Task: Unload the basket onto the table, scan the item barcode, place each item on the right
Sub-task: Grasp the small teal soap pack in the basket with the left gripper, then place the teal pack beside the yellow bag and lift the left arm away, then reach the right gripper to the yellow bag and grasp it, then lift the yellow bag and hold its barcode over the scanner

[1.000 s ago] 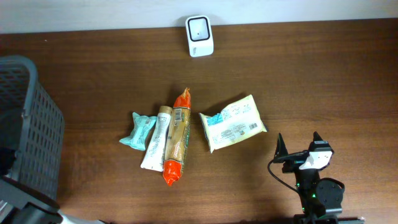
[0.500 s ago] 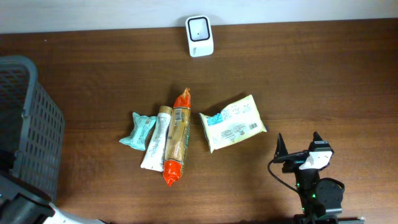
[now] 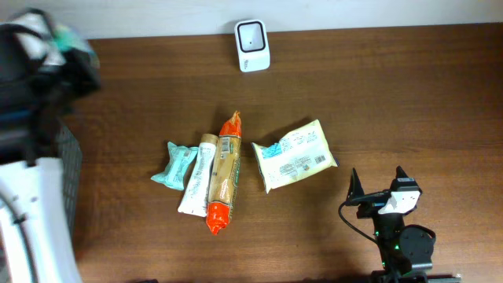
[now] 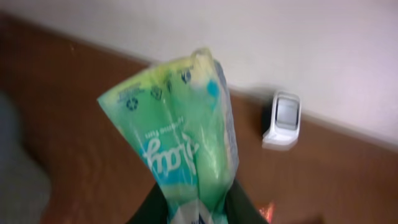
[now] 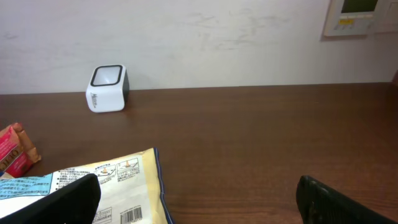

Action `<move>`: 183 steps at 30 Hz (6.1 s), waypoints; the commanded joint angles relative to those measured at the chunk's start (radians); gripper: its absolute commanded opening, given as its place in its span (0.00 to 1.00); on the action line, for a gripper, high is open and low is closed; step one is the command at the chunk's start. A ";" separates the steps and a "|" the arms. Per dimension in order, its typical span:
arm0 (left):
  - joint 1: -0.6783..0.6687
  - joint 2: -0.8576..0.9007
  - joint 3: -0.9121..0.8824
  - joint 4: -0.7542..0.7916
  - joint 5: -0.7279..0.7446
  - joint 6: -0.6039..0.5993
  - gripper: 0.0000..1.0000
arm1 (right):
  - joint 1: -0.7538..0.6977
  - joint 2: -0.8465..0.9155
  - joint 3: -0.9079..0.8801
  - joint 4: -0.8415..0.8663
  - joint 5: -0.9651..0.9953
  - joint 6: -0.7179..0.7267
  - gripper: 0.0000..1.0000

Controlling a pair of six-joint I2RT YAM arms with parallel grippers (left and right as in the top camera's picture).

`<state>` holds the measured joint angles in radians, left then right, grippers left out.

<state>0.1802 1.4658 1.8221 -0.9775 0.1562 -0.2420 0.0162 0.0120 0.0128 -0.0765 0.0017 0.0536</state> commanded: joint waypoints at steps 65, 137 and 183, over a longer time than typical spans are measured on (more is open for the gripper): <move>-0.164 0.400 0.323 -0.427 -0.153 0.405 0.99 | 0.423 1.938 1.278 -0.228 -0.584 0.504 0.67; -0.164 0.400 0.323 -0.427 -0.153 0.405 0.99 | -0.101 1.881 0.962 -0.476 -0.643 0.110 0.04; -0.165 0.400 0.323 -0.430 -0.153 0.405 0.99 | 0.360 2.401 1.785 0.902 0.200 -1.363 0.04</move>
<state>0.0135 1.8706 2.1391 -1.4067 0.0063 0.1429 0.3923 2.3978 1.7653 0.8150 0.2382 -1.2701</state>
